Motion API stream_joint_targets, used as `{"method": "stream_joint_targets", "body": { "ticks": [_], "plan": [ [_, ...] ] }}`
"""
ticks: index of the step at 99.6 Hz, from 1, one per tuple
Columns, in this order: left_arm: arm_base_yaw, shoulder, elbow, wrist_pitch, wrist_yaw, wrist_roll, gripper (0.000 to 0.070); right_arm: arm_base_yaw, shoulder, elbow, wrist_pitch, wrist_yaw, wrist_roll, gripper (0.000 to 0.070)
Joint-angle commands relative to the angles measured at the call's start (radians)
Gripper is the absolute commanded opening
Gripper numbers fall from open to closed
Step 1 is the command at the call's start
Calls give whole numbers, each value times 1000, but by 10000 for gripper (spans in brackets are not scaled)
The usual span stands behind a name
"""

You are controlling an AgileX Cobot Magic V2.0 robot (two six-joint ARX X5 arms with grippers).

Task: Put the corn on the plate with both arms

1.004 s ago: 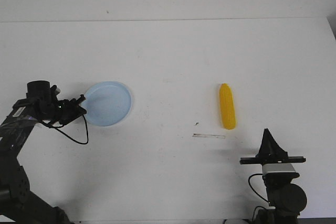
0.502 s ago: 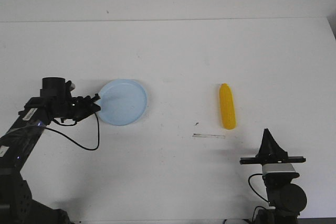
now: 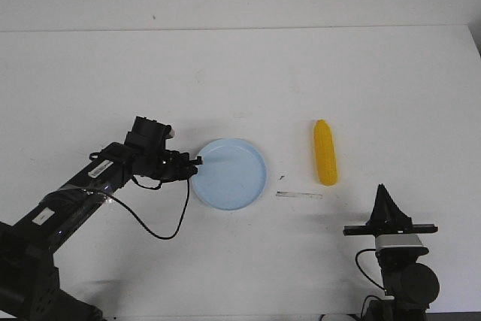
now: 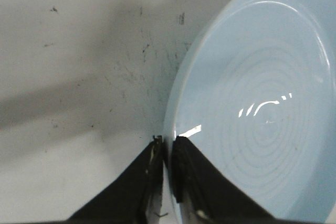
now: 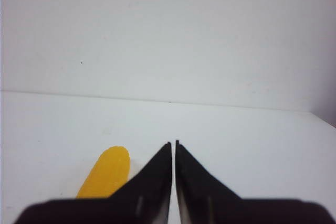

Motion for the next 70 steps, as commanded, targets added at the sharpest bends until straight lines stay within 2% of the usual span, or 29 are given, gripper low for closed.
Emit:
{"method": "stream_joint_targets", "body": {
  "ticks": [1,12,26,45,59,70],
  "plan": [
    [-8,23,14,10,-4,-5,25,0,2,-1,10,0,-1,14],
    [-13,28,14,11,-8,-5,168,0,2,-1,10,0,-1,14],
    [-13,24,14,10,-8,-4,254,0,2,-1,10,0,-1,14],
    [-8,-63,14,13,-11,33,252,0,2,-1,10,0,-1,14],
    [39,-175,14,36,-11,81,245,0,2,-1,10,0,-1,14],
    [90,-269,-5,84,-53,135,215,0,2,-1,10,0,-1,14]
  ]
}}
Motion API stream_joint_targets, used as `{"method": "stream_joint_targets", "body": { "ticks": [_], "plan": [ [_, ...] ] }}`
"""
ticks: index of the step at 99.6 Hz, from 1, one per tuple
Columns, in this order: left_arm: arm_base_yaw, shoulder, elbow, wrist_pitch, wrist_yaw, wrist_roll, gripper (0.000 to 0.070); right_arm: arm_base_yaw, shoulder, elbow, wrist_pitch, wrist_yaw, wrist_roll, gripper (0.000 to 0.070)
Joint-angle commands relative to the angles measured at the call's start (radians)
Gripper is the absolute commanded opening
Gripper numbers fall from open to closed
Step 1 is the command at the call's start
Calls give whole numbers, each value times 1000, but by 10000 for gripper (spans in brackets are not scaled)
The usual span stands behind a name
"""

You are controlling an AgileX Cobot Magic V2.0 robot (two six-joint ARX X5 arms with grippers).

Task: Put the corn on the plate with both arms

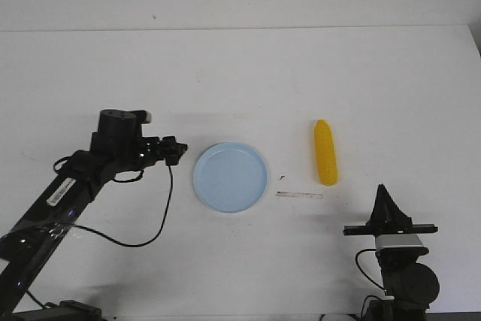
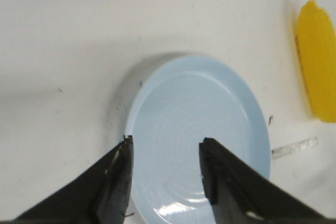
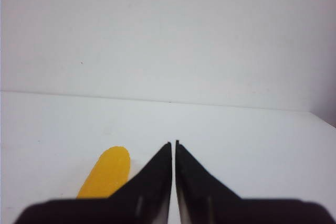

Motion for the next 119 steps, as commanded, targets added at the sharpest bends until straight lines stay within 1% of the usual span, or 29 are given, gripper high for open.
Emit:
{"method": "stream_joint_targets", "body": {
  "ticks": [1,8,13,22,33,43,54,69,75,80,88,102,108,119],
  "plan": [
    [24,-33,-8,39,-30,66,201,0,2,-1,10,0,-1,14],
    [56,-103,-55,117,-78,109,73,0,2,-1,10,0,-1,14],
    [76,-156,-101,183,-114,139,0,0,2,-1,10,0,-1,14],
    [106,-261,-202,325,-183,194,0,0,2,-1,10,0,-1,14],
    [146,-397,-327,462,-235,314,1,0,2,-1,10,0,-1,14],
    [188,-530,-430,529,-240,401,1,0,2,-1,10,0,-1,14],
    [242,-684,-529,554,-243,451,1,0,2,-1,10,0,-1,14],
    [308,-884,-648,546,-243,448,1,0,2,-1,10,0,-1,14],
    [325,-962,-692,544,-248,433,1,0,2,-1,10,0,-1,14],
    [333,-1023,-727,543,-274,403,1,0,2,-1,10,0,-1,14],
    [338,-1111,-762,512,-336,360,1,0,2,-1,10,0,-1,14],
    [338,-1221,-769,402,-431,356,1,0,2,-1,10,0,-1,14],
    [338,-1254,-769,381,-438,356,1,0,2,-1,10,0,-1,14],
    [338,-1297,-769,382,-438,356,1,0,2,-1,10,0,-1,14]
  ]
}}
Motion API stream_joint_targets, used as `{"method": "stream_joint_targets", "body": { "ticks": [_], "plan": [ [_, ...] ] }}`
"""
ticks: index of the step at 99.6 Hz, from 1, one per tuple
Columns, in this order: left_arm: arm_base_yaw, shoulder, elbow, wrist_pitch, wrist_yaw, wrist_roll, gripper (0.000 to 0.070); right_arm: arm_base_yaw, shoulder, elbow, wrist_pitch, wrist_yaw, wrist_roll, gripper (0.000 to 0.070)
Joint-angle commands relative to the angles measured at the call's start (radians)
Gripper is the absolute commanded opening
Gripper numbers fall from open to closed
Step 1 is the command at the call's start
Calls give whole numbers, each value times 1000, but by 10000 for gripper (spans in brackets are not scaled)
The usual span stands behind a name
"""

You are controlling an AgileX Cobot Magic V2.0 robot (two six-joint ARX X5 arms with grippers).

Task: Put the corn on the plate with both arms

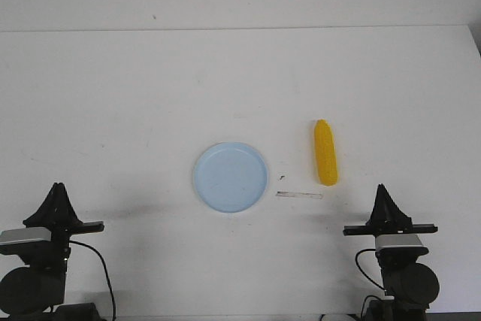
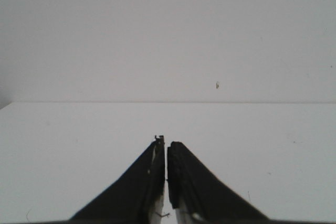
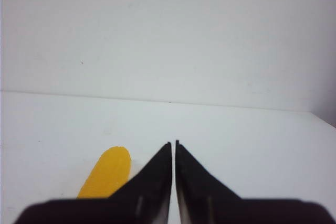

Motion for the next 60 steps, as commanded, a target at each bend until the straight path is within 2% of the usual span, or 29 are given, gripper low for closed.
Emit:
{"method": "stream_joint_targets", "body": {
  "ticks": [1,60],
  "plan": [
    [2,-18,7,11,-1,-9,1,0,2,-1,10,0,-1,14],
    [2,-58,7,10,-1,-9,1,0,2,-1,10,0,-1,14]
  ]
}}
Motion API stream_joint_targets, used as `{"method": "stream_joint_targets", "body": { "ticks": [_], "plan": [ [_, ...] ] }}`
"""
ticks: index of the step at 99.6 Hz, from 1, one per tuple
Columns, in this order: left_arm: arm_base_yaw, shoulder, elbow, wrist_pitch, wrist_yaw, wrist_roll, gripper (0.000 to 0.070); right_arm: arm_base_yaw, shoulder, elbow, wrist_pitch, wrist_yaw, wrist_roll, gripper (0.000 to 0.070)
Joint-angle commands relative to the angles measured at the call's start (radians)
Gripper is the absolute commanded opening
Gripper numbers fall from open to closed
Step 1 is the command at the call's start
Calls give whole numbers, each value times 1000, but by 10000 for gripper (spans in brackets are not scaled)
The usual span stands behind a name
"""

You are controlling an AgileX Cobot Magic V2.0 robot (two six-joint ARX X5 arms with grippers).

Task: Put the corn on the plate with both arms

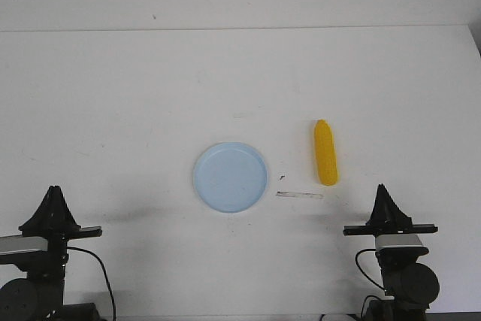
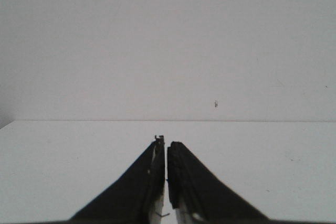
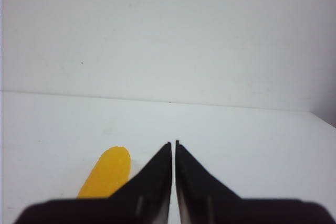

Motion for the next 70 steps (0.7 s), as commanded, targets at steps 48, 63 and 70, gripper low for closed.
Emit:
{"method": "stream_joint_targets", "body": {
  "ticks": [48,63,70],
  "plan": [
    [2,-2,7,11,-1,-9,1,2,2,-1,148,-8,60,14],
    [2,-2,7,11,-1,-9,1,2,2,33,158,-13,83,8],
    [2,-2,7,11,-1,-9,1,2,5,81,91,-30,82,7]
  ]
}}
